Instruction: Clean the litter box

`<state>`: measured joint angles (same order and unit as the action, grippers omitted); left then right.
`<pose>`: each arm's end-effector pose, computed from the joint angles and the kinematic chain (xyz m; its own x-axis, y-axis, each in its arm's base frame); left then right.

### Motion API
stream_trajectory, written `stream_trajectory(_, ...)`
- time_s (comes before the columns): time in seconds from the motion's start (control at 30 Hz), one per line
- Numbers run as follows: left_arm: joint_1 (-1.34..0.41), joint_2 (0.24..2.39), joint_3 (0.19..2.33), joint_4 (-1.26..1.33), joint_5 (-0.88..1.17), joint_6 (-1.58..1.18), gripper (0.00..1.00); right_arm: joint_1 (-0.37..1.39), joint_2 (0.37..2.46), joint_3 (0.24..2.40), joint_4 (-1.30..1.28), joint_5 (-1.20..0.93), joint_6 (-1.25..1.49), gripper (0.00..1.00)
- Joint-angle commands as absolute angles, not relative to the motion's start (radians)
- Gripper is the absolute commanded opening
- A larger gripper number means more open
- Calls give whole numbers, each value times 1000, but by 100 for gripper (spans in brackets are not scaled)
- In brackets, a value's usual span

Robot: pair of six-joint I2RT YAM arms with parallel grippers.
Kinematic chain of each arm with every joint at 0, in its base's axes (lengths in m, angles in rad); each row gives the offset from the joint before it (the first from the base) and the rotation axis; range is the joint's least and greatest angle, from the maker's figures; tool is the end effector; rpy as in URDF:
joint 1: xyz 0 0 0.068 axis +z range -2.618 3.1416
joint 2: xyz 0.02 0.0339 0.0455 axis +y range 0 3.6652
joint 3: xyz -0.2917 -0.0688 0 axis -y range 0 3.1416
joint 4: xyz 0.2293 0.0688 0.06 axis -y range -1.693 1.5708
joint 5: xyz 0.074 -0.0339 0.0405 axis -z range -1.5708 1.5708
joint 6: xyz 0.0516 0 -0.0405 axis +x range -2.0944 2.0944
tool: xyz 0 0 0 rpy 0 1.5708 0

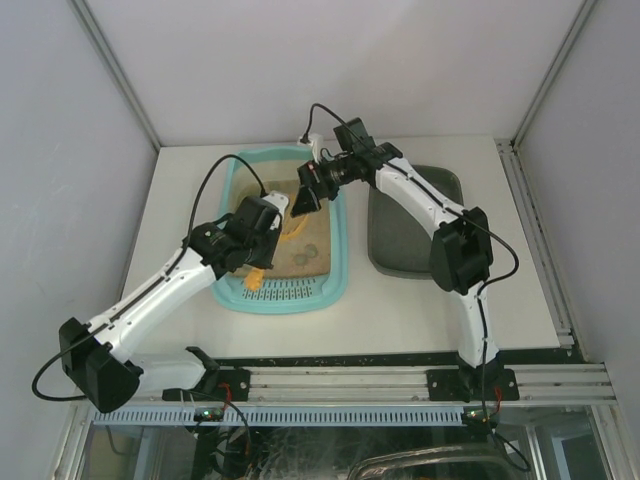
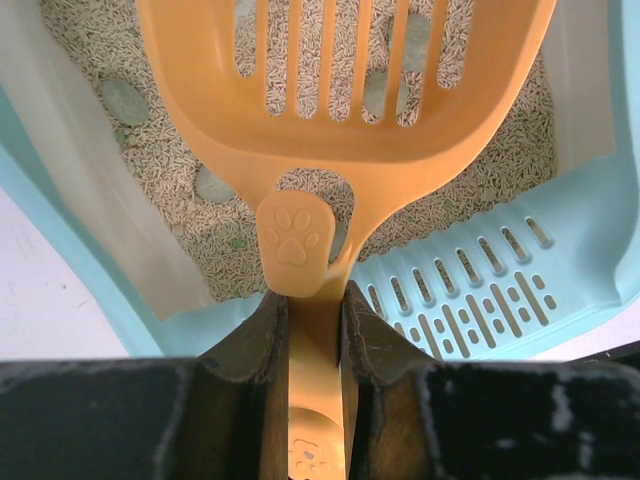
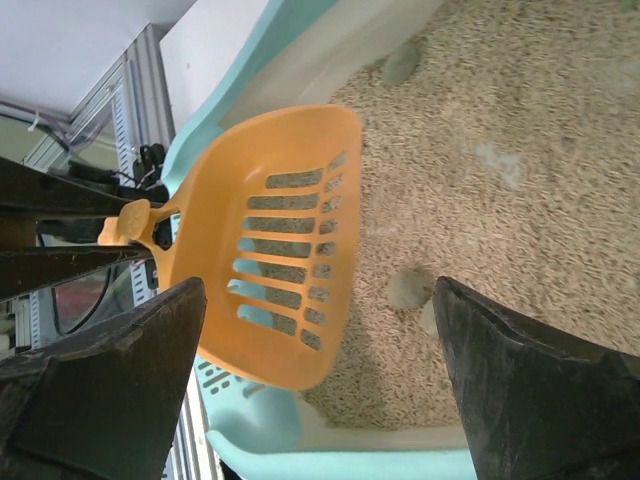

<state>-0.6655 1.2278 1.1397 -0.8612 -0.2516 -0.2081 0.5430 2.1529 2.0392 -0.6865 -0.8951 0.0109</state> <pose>0.1871 -0.1305 0.3270 -0.7257 0.3153 -0.6115 0.3414 0.9367 0.0777 0.3979 0.2872 0.3145 -0.6229 -0.3679 -0.6904 -0.7818 0.2587 0.5674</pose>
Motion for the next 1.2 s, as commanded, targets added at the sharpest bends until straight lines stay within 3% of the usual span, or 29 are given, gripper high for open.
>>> stream_trajectory(0.0,-670,1175,1131,-818,-274,-192,0,584,2134,2059,-691,-951,-20,96)
stream_trajectory(0.07,-670,1170,1129,-815,-272,-192,0,598,2134,2060,-695,-953,-23,89)
stream_trajectory(0.17,-670,1158,1126,-807,-264,-193,0,619,2143,2067,-706,-971,-28,70)
stream_trajectory(0.23,-670,1148,1121,-799,-249,-196,0,635,2147,2076,-717,-969,-36,46)
stream_trajectory(0.3,-670,1134,1109,-781,-223,-208,8,647,2146,2088,-744,-941,-58,2)
stream_trajectory(0.47,-622,1017,996,-644,110,-301,97,603,2105,2081,-765,-1001,-88,0)
stream_trajectory(0.63,-478,828,812,-477,399,-425,100,483,2050,2053,-754,-1202,-79,0)
stream_trajectory(0.8,-447,756,763,-393,530,-490,100,427,1989,1979,-713,-1312,-56,0)
stream_trajectory(1.0,-438,741,657,-138,609,-675,99,451,1967,1972,-747,-1301,-90,0)
stream_trajectory(1.17,-432,708,477,225,585,-932,100,465,1971,1975,-746,-1288,-86,0)
